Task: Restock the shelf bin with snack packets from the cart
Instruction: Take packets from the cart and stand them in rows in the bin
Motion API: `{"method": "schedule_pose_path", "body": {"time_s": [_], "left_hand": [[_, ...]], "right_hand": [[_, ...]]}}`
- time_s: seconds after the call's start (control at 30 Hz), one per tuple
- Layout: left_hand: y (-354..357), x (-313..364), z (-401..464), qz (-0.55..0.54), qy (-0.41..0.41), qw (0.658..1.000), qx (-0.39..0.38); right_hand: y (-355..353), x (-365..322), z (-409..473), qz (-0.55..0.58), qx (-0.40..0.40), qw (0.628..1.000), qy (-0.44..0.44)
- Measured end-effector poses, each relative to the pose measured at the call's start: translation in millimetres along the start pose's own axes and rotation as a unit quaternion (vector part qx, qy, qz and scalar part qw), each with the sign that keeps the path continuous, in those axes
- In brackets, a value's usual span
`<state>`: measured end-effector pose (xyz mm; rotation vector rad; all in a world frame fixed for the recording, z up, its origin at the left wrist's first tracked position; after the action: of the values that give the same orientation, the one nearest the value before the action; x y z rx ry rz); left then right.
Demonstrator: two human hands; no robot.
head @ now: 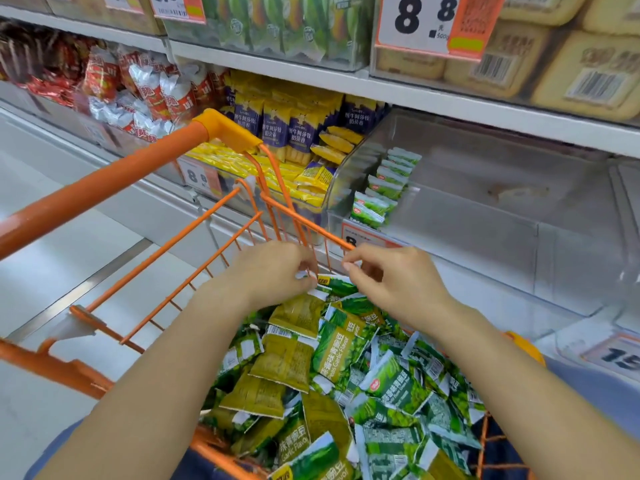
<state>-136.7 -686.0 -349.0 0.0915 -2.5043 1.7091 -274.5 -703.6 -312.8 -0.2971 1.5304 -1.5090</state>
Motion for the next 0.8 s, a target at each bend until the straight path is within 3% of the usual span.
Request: {"method": "schedule_pose_path", "body": {"time_s": [0.13,0.27,0.33,0.43,0.5,0.57,0.67,0.8], "left_hand": [[32,2,7,-0.016,0.000,0.991,-0.131],[28,2,3,-0.092,0.036,0.985,-0.140],[6,10,-5,-0.194,0.096,0.973,-0.079],[-42,14,-26,-0.341,0.171,0.911,0.154],[-62,19,-48,-0.307,0.202,0.877,0.310],[-68,34,-64,-0.193,0.233,0.862,0.407],[-60,59,-69,-0.064,0.292,0.850,0.434],[-53,79,-68,0.024,0.311,0.849,0.428]], "right_hand": [[1,8,0,0.053,-0.003,0.998,0.014],[-3,29,2,0.196,-0.022,0.978,0.063],[-6,36,0,0.303,-0.021,0.949,0.080],[-8,42,-2,0.363,-0.022,0.927,0.096],[-8,41,-2,0.381,-0.024,0.918,0.103],[-7,38,0,0.443,-0.024,0.890,0.103],[-4,35,1,0.546,-0.026,0.832,0.097],[-2,44,3,0.548,-0.030,0.830,0.101]]}}
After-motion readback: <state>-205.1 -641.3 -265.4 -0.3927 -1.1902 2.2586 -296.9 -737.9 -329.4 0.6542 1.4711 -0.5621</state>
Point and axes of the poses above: each hand's wrist, its own z-axis towards the middle knuckle, its own y-axis out of the palm, x = y × z, the point moved 9 cm from there along z, towards the middle knuckle, and after that the axes turned 14 degrees about -x, right-handed, at the moved point
